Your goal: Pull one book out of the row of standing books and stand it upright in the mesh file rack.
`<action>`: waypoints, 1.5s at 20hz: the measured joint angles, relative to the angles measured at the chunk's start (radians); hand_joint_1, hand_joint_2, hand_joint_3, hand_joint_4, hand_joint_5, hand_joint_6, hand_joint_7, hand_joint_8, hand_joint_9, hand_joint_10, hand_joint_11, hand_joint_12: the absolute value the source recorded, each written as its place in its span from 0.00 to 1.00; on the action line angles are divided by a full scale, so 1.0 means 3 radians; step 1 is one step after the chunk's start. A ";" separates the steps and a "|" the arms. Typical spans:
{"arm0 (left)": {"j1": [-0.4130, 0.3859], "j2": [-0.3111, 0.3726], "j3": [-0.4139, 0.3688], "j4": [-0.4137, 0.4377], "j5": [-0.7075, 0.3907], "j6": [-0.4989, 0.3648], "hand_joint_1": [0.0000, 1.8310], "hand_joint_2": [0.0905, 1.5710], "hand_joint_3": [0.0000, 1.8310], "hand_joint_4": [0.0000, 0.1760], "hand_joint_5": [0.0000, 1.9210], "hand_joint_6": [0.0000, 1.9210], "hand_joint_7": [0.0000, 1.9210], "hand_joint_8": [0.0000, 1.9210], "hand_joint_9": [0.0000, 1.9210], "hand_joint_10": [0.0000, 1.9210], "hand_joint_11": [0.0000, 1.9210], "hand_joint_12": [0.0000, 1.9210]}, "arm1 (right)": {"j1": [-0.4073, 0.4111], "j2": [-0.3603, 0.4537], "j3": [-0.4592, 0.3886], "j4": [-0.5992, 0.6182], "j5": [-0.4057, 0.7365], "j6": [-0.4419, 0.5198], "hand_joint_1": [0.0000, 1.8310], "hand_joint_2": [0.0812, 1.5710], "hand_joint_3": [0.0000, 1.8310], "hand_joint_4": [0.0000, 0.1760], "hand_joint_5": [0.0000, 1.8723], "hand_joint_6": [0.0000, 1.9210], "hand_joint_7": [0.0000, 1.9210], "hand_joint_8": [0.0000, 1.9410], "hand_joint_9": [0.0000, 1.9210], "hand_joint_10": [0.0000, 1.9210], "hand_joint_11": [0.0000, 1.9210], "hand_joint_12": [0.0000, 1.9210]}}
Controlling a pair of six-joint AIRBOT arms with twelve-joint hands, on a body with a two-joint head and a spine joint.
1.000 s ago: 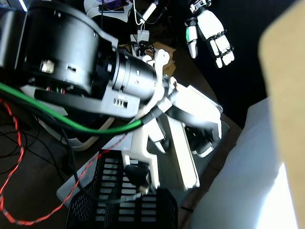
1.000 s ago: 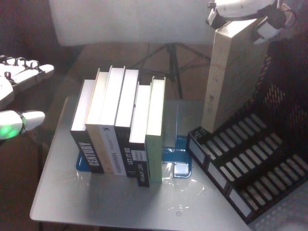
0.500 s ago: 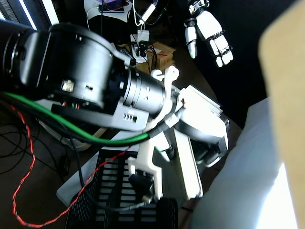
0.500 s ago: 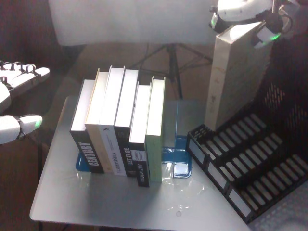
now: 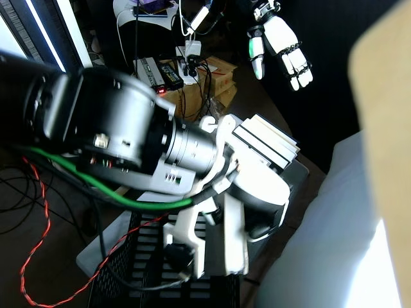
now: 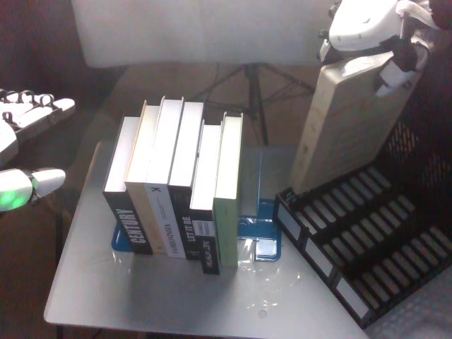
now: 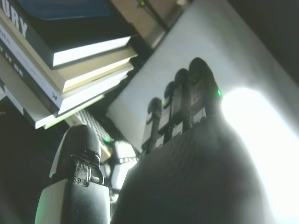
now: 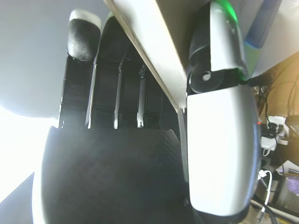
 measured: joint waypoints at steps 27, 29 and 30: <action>0.0000 -0.0053 0.0046 0.0000 -0.0001 -0.0027 0.20 0.86 0.00 0.58 0.00 0.00 0.00 0.00 0.00 0.00 0.00 0.00 | -0.0315 -0.0080 0.0268 -0.0127 -0.0060 0.0226 0.62 0.73 0.00 0.00 0.31 0.08 0.33 0.01 0.23 0.24 0.00 0.79; 0.0006 -0.0069 0.0058 -0.0001 0.0001 -0.0037 0.20 0.86 0.00 0.58 0.00 0.00 0.00 0.00 0.00 0.00 0.00 0.00 | -0.0317 -0.0074 0.0268 -0.0258 -0.0070 0.0376 0.63 0.72 0.00 0.00 0.33 0.05 0.35 0.01 0.24 0.25 0.00 0.80; 0.0008 -0.0069 0.0058 0.0001 0.0001 -0.0037 0.20 0.86 0.00 0.54 0.00 0.00 0.00 0.00 0.00 0.00 0.00 0.00 | -0.0332 -0.0065 0.0268 -0.0259 -0.0079 0.0384 0.62 0.72 0.00 0.00 0.32 0.04 0.34 0.00 0.23 0.25 0.00 0.79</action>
